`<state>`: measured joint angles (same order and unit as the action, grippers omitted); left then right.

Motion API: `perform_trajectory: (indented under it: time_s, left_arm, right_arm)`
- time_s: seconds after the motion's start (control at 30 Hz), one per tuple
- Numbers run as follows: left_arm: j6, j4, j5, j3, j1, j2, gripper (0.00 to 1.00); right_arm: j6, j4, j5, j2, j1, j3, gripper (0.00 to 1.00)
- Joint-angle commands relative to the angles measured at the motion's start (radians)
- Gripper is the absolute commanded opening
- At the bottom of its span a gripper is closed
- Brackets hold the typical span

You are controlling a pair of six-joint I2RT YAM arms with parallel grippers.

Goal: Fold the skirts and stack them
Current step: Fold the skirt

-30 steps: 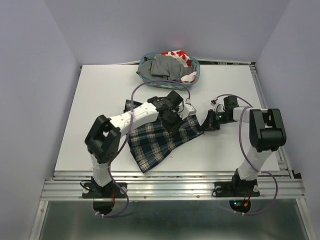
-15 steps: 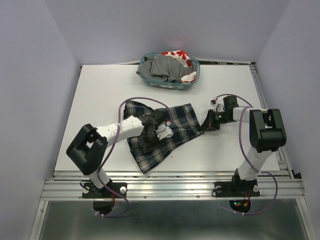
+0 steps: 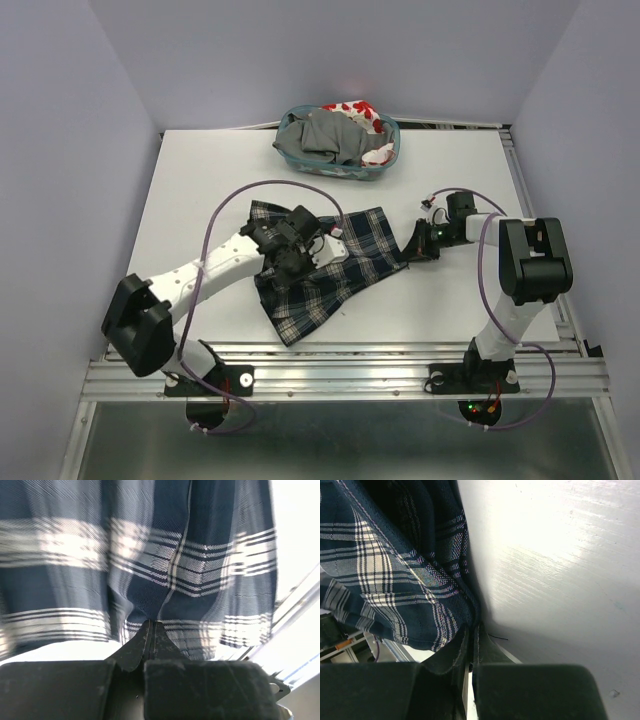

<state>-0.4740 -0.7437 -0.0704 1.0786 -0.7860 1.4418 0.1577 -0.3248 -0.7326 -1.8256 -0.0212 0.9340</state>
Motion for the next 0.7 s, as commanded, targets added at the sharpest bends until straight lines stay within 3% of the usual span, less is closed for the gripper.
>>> perform_trajectory:
  time_s: [0.0, 0.13, 0.27, 0.3, 0.33, 0.53, 0.6, 0.67]
  left_arm:
    - [-0.072, -0.104, -0.071, 0.032, -0.082, -0.078, 0.00]
    - [-0.048, -0.065, -0.063, -0.064, -0.216, -0.089, 0.00]
    - [-0.025, -0.034, -0.094, -0.034, -0.199, -0.095, 0.07]
    - [-0.043, -0.043, -0.112, -0.025, -0.199, -0.093, 0.07]
    - [-0.061, -0.051, -0.146, -0.016, -0.199, -0.092, 0.00]
    - [-0.141, -0.124, -0.207, -0.071, -0.225, -0.069, 0.00]
    - [-0.175, -0.158, -0.230, -0.094, -0.228, -0.066, 0.06]
    - [-0.195, -0.181, -0.262, -0.097, -0.240, -0.069, 0.17]
  right_arm:
    - [-0.032, -0.016, 0.134, 0.012, -0.002, -0.020, 0.01]
    - [-0.035, -0.016, 0.147, 0.012, -0.002, -0.020, 0.01]
    - [-0.038, -0.016, 0.150, 0.014, -0.002, -0.026, 0.01]
    - [-0.040, -0.016, 0.151, 0.012, -0.002, -0.026, 0.01]
    - [-0.041, -0.014, 0.154, 0.011, -0.002, -0.024, 0.01]
    - [-0.044, -0.022, 0.156, 0.005, -0.002, -0.017, 0.01]
    - [-0.047, -0.020, 0.157, 0.005, -0.002, -0.018, 0.01]
    - [-0.050, -0.023, 0.159, 0.003, -0.002, -0.020, 0.01]
